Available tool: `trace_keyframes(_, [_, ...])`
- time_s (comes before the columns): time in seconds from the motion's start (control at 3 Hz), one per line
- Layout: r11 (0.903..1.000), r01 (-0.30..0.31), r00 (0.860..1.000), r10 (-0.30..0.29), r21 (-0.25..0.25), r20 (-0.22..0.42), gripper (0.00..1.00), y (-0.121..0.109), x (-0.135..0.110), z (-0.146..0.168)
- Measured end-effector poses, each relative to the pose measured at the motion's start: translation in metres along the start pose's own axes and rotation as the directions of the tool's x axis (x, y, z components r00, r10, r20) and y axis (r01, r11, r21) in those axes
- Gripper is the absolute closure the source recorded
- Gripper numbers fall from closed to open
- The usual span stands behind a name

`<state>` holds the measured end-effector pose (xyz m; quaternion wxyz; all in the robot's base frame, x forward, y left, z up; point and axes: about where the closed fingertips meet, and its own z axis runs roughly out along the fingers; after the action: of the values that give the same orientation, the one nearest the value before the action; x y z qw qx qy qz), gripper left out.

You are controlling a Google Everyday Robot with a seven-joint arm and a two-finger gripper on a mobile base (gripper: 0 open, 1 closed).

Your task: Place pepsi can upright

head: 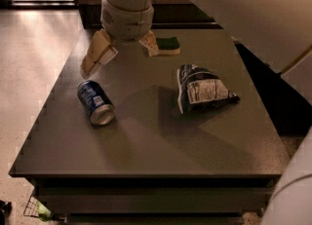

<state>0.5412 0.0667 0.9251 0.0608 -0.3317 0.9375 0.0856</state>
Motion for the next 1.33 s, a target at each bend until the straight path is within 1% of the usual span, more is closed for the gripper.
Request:
trace_keyframes(0.33, [0.9999,0.003,1.0,-0.004,-0.016,-0.03,0.0,0.003,-0.015,0.017])
trace_keyframes(0.67, [0.9997,-0.025,0.998,0.025,-0.007,-0.054,0.0,0.005,-0.017,0.03])
trace_keyframes(1.0, [0.9986,-0.048,0.996,0.046,-0.023,-0.076,0.0,0.012,-0.014,0.054])
trace_keyframes(1.33, [0.9982,-0.043,0.996,0.04,-0.042,-0.084,0.0,0.022,-0.012,0.073])
